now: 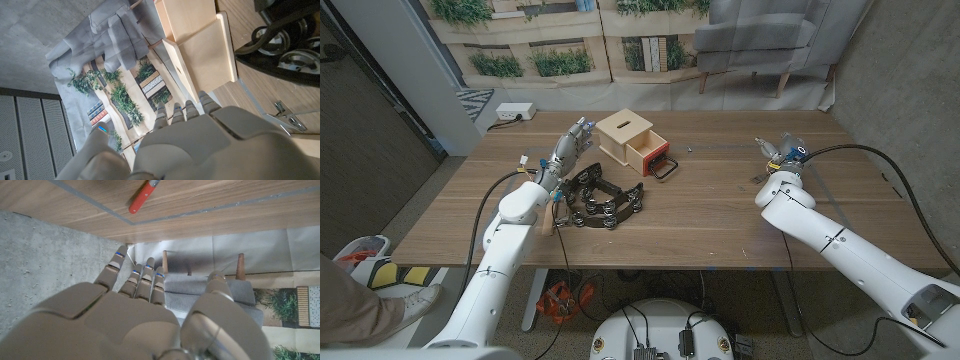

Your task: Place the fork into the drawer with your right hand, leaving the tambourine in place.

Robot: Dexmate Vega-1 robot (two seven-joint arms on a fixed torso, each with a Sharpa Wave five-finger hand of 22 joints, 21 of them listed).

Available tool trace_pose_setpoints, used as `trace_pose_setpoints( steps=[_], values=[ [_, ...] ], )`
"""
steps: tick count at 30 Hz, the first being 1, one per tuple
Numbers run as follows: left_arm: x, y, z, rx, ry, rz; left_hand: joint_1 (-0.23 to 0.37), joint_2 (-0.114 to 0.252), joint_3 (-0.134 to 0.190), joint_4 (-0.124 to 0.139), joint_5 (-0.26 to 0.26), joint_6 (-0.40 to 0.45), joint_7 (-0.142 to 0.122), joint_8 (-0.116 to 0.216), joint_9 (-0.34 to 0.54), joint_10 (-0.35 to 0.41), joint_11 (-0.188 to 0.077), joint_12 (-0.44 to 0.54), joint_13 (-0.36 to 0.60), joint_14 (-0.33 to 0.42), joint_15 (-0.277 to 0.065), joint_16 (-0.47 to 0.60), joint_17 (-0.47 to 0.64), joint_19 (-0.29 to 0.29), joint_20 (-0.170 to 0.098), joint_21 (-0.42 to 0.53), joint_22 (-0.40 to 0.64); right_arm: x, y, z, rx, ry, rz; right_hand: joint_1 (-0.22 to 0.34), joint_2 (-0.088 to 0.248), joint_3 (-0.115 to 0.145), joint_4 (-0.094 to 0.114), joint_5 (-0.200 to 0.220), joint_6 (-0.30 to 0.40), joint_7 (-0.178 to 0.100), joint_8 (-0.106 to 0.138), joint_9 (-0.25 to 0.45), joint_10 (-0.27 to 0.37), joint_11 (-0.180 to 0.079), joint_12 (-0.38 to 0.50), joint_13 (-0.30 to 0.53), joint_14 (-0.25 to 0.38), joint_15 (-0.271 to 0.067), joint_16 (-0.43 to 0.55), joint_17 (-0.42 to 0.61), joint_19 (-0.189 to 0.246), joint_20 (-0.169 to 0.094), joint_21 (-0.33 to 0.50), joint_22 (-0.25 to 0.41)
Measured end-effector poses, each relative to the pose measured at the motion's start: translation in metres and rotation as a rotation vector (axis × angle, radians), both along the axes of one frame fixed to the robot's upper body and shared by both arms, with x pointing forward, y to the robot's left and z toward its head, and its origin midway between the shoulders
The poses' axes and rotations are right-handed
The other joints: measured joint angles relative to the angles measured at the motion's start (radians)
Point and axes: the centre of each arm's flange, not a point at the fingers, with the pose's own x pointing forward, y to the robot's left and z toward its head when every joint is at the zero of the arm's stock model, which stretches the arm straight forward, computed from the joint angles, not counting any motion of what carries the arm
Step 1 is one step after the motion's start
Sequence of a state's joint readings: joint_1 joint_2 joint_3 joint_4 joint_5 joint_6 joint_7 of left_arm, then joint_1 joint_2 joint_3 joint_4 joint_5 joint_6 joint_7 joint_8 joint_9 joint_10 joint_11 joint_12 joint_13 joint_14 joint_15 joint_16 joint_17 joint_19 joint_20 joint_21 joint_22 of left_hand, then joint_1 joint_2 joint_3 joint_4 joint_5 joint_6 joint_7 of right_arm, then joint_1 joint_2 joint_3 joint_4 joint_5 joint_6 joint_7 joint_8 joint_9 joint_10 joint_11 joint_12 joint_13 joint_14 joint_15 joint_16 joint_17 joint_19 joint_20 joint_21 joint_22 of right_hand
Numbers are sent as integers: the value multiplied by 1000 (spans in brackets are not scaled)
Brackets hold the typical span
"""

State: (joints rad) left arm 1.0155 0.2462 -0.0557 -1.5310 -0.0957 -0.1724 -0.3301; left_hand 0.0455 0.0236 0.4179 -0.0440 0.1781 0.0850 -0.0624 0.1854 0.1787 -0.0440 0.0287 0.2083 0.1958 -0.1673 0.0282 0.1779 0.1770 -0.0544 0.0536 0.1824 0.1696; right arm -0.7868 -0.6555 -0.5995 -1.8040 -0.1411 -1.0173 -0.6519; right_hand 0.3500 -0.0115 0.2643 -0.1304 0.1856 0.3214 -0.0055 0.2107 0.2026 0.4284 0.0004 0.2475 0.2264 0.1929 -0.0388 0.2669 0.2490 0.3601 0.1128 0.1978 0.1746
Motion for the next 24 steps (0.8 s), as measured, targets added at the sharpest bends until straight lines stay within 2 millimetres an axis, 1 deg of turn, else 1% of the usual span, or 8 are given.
trace_pose_setpoints(
  steps=[3, 7, 10, 12, 14, 21, 22, 24],
  values=[
    [0, 1, -1, 0, 0, 1, 0, 0, 0, 0, 0, 0, 0, 0, 0, 0, 0, 0, 0, 0, 0, 0, 0, 0, 0, 0, 0, 2, -1, -2, 4, 7, -7, 0, 0, 0, 0, 0, -7, 7, -4, 0, 3, 3, 0, 4, 3, 3, 0, 0, 4, 4, 6, 0],
    [-1, 1, -1, -1, 1, 2, 0, 0, 0, 0, 0, 0, 0, 0, 0, 0, 0, 0, 0, 0, 0, 0, 0, 0, 0, 0, 0, 3, -1, -2, 7, 10, -10, 5, -5, 0, 0, 0, -10, 11, -4, 0, 7, 7, 0, 4, 12, 1, 9, 0, 11, 0, 6, 0],
    [-1, 1, -1, 0, 0, 2, 0, 0, 0, 0, 0, 0, 0, 0, 0, 0, 0, 0, 0, 0, 0, 0, 0, 0, 0, 0, 0, 5, -2, -3, 14, 12, -14, 9, -2, -3, -6, 0, -2, 34, -4, 0, 21, 20, 4, 4, 25, 0, 10, 4, 23, 2, 6, 0],
    [-1, 1, -1, -1, 0, 1, 0, 0, 0, 0, 0, 0, 0, 0, 0, 0, 0, 0, 0, 0, 0, 0, 0, 0, 0, 0, 0, 6, -3, -3, 19, 12, -18, 11, -4, -2, -6, 0, 6, 42, -4, 0, 27, 27, 8, 4, 30, 1, 14, 5, 27, -2, 8, 0],
    [-1, 1, -1, -1, 0, 1, 0, 0, 0, 0, 0, 0, 0, 0, 0, 0, 0, 0, 0, 0, 0, 0, 0, 0, 0, 0, 0, 7, -4, -4, 26, 13, -22, 17, -9, -2, -6, 0, 9, 45, 1, 0, 32, 32, 8, 4, 39, 0, 18, 5, 33, 3, 13, 0],
    [-2, 0, -1, -2, -2, 1, 0, 0, 0, 0, 0, 0, 0, 0, 0, 0, 0, 7, 0, 0, 0, 0, 0, 0, 0, 0, 0, 9, -7, -4, 38, 8, -33, 25, -2, -2, -6, 0, 27, 62, 2, 0, 47, 39, 16, 4, 58, -2, 25, 9, 46, 0, 18, 0],
    [-2, 0, -1, -2, -2, 1, 0, 0, 0, 0, 0, 0, 0, 0, 0, 0, 0, 7, 0, 0, 0, 0, 0, 0, 0, 0, 0, 10, -7, -4, 40, 7, -34, 25, -2, -2, -6, 0, 30, 65, 8, 0, 53, 39, 16, 4, 64, -1, 26, 9, 49, 2, 18, 0],
    [-2, 0, -1, -2, -2, 1, 0, 0, 0, 0, 0, 0, 0, 0, 0, 0, 0, 7, 0, 0, 0, 0, 0, 0, 0, 0, 0, 10, -8, -4, 43, 7, -37, 25, -2, -2, -6, 0, 35, 66, 8, 0, 59, 40, 20, 4, 71, -4, 29, 9, 57, 1, 18, 0]
  ],
)
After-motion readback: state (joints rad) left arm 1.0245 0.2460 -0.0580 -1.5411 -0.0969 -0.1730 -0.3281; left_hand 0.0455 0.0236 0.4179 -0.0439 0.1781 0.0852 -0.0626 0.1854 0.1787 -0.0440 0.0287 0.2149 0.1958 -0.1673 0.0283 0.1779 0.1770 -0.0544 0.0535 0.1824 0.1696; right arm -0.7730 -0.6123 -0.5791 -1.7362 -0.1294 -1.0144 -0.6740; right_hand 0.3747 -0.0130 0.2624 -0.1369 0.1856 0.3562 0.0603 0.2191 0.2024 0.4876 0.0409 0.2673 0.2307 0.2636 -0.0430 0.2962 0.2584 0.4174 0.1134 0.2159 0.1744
